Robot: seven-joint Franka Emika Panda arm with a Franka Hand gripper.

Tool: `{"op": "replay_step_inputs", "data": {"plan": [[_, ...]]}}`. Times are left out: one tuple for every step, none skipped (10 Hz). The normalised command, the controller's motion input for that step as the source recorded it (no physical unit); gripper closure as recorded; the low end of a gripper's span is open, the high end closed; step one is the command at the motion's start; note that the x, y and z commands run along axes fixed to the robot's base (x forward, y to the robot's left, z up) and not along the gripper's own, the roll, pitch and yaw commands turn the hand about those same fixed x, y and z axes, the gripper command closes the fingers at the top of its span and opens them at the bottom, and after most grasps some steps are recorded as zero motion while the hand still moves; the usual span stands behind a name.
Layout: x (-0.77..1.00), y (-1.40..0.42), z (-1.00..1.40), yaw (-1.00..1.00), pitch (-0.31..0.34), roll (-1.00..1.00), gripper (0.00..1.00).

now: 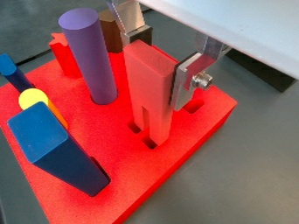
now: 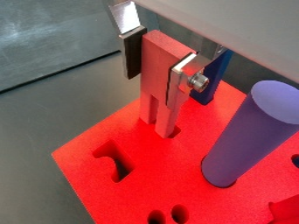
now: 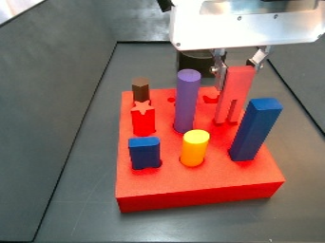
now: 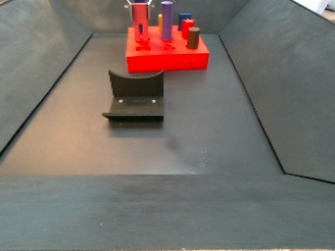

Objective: Pick up the double-square object. Move up. Place the double-square object on the fixture. Regrasp the double-square object. Move to above the board. Insert the double-square object.
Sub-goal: Insert the double-square object.

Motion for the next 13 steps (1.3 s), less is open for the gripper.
{"op": "replay_step_inputs", "data": {"plan": [[-0.42, -0.15, -0.12, -0.05, -0.206, 0.01, 1.00], [0.02, 0.00, 0.00, 0.00, 0.014, 0.00, 1.00], [0.00, 0.00, 0.00, 0.00, 0.007, 0.00, 1.00], [0.00, 0.00, -0.13, 0.00, -0.026, -0.01, 1.00], [0.05, -0.08, -0.27, 0.00, -0.019, 0.00, 1.00], [0.14, -0.07, -0.34, 0.02, -0.009, 0.00, 1.00], [0.13, -0.05, -0.32, 0.07, 0.000, 0.00, 1.00], [0.11, -0.02, -0.25, 0.03, 0.000, 0.00, 1.00], [0.09, 0.00, -0.23, 0.00, 0.000, 0.00, 1.00], [0.08, -0.06, -0.30, 0.00, -0.009, 0.00, 1.00], [0.09, -0.07, -0.36, 0.00, -0.023, 0.00, 1.00], [0.03, -0.09, -0.44, 0.00, -0.039, 0.00, 1.00], [0.00, -0.10, -0.51, 0.00, -0.069, 0.01, 1.00]]}}
